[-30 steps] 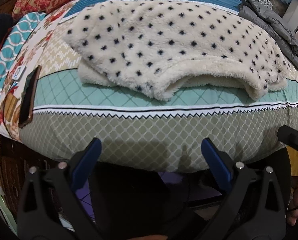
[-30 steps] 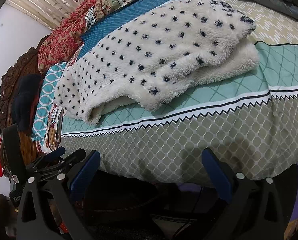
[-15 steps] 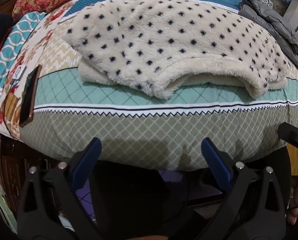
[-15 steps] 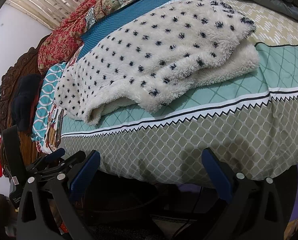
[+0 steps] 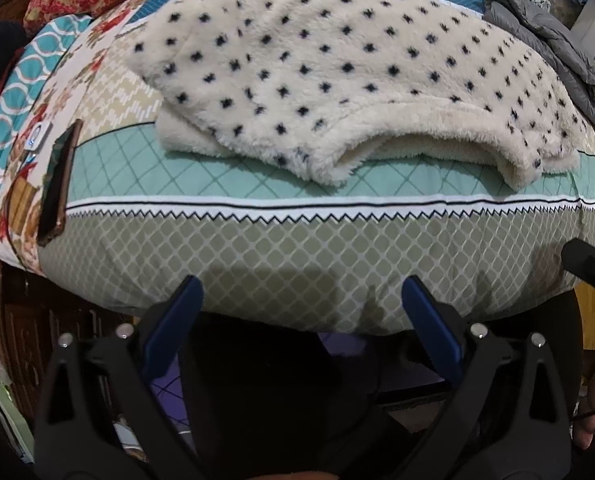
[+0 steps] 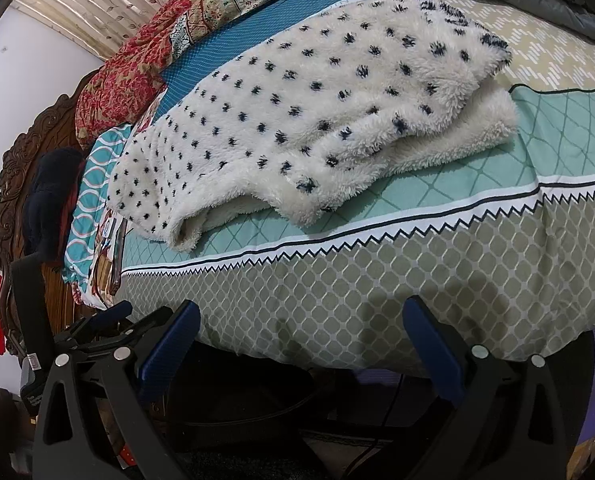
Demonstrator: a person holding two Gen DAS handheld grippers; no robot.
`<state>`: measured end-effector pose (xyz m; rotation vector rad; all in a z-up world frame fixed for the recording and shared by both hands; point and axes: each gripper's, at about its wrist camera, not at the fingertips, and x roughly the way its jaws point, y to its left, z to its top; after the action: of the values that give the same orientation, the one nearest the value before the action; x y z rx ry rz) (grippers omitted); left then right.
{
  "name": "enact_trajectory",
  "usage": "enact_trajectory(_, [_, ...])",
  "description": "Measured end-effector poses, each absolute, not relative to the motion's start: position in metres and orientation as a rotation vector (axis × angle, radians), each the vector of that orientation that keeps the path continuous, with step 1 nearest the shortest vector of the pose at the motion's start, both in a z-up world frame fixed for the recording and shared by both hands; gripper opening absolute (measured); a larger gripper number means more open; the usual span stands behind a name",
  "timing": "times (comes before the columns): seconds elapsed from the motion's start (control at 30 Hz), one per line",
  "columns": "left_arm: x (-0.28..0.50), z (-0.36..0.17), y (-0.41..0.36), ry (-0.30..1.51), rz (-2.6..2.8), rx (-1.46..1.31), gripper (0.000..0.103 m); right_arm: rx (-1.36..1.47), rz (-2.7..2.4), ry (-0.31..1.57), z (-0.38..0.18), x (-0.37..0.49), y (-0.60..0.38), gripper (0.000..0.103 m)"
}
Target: Fold large clothes
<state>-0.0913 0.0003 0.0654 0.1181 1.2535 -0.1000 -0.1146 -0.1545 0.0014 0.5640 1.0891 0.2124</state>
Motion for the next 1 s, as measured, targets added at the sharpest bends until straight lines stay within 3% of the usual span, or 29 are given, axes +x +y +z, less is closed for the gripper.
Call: enact_trajectory(1.0, [-0.0886, 0.0569, 0.0013, 1.260, -0.049, 0.177, 0.096, 0.570, 0.209, 1.093, -0.0007, -0.1153, -0.1532, 0.022])
